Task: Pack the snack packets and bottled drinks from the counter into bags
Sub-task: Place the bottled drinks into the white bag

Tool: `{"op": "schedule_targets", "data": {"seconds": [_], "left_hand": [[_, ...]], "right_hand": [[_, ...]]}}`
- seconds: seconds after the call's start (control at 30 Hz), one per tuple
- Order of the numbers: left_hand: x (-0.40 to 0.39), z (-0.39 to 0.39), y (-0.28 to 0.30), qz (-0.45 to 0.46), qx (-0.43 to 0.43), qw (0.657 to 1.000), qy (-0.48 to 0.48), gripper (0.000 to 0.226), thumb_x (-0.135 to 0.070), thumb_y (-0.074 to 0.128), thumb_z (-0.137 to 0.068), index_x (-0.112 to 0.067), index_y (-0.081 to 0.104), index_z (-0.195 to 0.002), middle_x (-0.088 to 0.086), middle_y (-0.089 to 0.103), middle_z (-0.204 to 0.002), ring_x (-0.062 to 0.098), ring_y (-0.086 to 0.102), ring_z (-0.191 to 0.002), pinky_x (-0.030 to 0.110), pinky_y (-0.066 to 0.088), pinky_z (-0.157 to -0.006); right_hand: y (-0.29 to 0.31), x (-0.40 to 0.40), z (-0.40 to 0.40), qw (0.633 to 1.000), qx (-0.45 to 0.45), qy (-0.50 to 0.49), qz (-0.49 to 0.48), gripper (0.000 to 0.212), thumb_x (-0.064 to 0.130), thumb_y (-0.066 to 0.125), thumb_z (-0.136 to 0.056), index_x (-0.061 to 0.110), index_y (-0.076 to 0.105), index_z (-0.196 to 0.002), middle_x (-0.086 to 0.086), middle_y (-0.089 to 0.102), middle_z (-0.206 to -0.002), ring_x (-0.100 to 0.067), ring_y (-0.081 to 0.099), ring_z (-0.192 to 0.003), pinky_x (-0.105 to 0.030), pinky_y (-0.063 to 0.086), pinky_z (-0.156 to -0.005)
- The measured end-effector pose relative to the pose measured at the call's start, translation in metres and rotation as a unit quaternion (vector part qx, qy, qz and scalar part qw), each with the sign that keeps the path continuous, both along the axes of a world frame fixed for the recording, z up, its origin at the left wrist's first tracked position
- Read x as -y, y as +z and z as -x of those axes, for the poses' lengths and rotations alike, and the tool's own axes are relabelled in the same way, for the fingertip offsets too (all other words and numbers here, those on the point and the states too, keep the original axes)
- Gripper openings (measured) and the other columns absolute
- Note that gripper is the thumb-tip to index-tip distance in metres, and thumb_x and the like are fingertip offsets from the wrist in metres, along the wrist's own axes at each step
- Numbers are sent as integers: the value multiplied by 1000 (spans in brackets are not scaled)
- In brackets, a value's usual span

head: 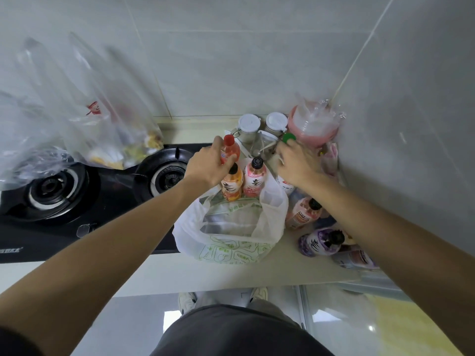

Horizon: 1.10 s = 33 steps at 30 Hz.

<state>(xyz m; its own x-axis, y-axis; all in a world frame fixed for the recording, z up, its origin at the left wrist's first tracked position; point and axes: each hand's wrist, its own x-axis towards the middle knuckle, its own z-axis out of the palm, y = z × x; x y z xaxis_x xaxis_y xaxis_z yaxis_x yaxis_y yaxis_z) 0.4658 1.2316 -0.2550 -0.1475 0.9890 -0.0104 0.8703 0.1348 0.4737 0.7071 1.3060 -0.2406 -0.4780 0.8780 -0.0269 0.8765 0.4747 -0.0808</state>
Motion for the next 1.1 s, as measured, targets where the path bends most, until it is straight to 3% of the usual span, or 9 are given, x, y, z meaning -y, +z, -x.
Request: {"op": "schedule_targets", "data": {"seconds": [0.1,0.2,0.3,0.47,0.6,0.73,0.87,0.97,1.1], "left_hand": [[-15,1,5,4,-16,1000,10,49,-51,48,-99,-19,35,-133,10,71,-95,37,65,-87,41,48,-66],[-31,1,6,39,-42,998,5,52,-51,48,-100,-23,35,-142,11,69,-106,37,64,-96,39,44,-67],[-46,-3,4,52,-62,997,-11,44,-48,50,-99,-26,43,-137,10,68,-110,37,63,-97,39,45,-69],[-55,-8,1,32,-67,997,-13,25,-32,51,-99,-16,51,-118,15,64,-94,37,56,-79,37,42,-62],[-55,-4,-1,38,-93,994,-33,21,-32,50,-101,-15,47,-112,13,53,-93,38,56,-79,38,40,-61],[-50,3,5,36,-60,997,-23,22,-29,56,-96,-12,44,-102,15,59,-89,38,57,-77,40,43,-60],[-31,14,32,-41,-17,999,-7,22,-29,60,-94,-11,49,-102,12,64,-93,36,57,-81,38,39,-63],[-9,23,62,-97,13,995,-5,27,-32,65,-92,-10,54,-104,7,64,-92,32,60,-83,40,49,-66],[25,29,91,-145,47,988,14,30,-30,73,-89,-9,59,-104,-1,61,-82,23,59,-75,31,46,-62]], "right_hand": [[-2,0,-17,998,52,-43,7,35,35,57,-91,13,63,-118,-13,60,-121,-34,61,-112,-44,55,-83],[-5,6,-24,998,24,-54,-9,29,40,57,-92,13,65,-100,-9,63,-92,-31,65,-80,-35,52,-63],[-5,10,-24,997,5,-73,7,25,40,57,-91,16,54,-86,-4,56,-71,-30,62,-64,-36,53,-57],[-10,12,-25,990,-77,-112,34,28,41,63,-90,18,48,-85,0,53,-67,-26,58,-65,-42,54,-62],[-15,15,-25,979,-130,-150,50,27,44,69,-87,21,55,-86,2,60,-71,-24,62,-68,-45,57,-67],[3,30,-26,969,-177,-170,33,29,39,73,-85,15,57,-82,-2,62,-71,-27,62,-68,-40,53,-60],[35,42,-25,960,-230,-161,-9,29,39,73,-86,11,65,-85,-6,69,-75,-25,65,-70,-38,53,-61],[58,50,-18,949,-275,-149,-30,27,40,75,-81,15,64,-83,0,68,-71,-20,64,-67,-39,54,-61],[71,68,-7,954,-275,-119,-26,26,40,74,-77,18,61,-77,2,65,-67,-17,62,-64,-36,50,-57]]}}
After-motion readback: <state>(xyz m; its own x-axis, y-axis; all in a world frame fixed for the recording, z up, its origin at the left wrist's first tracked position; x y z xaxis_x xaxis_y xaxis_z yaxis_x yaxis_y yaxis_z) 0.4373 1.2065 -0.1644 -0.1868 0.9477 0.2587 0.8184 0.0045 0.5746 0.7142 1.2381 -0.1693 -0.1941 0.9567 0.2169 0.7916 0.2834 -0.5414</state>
